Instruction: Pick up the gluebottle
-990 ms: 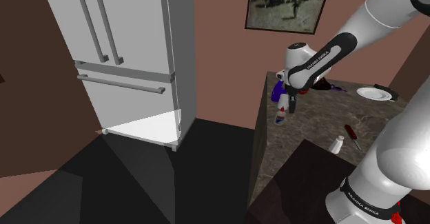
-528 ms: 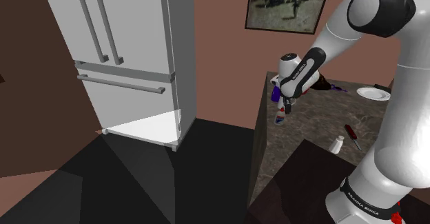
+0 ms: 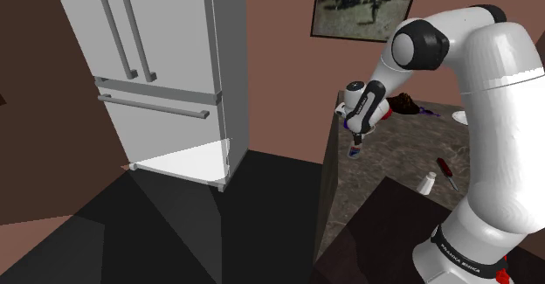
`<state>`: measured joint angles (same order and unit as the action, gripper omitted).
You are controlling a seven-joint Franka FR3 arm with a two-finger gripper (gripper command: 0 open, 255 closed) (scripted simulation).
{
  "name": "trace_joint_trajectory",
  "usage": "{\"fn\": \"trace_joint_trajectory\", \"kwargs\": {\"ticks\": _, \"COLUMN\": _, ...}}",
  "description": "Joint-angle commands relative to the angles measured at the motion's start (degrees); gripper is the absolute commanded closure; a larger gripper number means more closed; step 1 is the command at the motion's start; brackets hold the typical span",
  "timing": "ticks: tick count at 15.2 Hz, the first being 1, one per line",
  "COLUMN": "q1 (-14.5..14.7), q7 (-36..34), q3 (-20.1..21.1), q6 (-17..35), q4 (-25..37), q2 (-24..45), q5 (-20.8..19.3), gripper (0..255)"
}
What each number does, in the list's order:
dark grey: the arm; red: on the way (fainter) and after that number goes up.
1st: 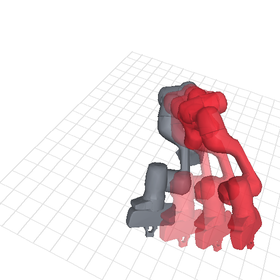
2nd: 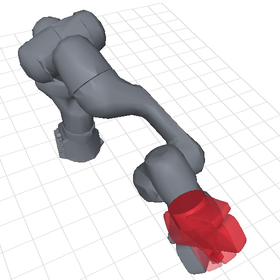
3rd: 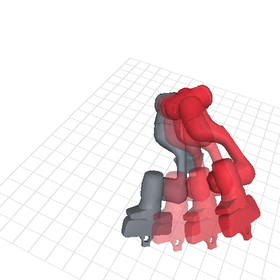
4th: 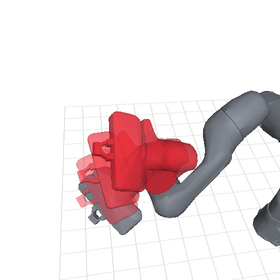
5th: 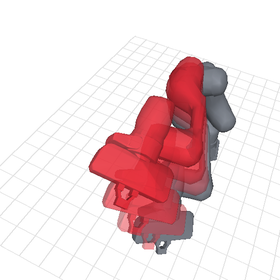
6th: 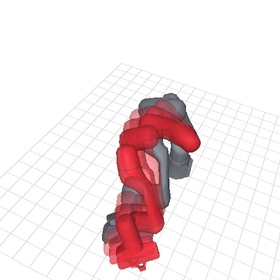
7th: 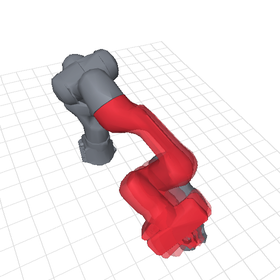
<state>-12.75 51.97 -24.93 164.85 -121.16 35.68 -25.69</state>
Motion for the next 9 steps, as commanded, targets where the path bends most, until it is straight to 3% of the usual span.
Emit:
{"fn": "trace_joint_trajectory", "kwargs": {"ticks": 1, "q1": -0.5, "q7": 0.69, "q3": 0.22, "q6": 0.67, "q4": 1.76, "q2": 1.81, "q5": -0.29, "gripper": 0}}
{"fn": "trace_joint_trajectory", "kwargs": {"ticks": 9, "q1": -0.73, "q7": -1.1, "q3": 0.38, "q6": 4.09, "q4": 4.01, "q2": 7.81, "q5": 0.03, "gripper": 0}}
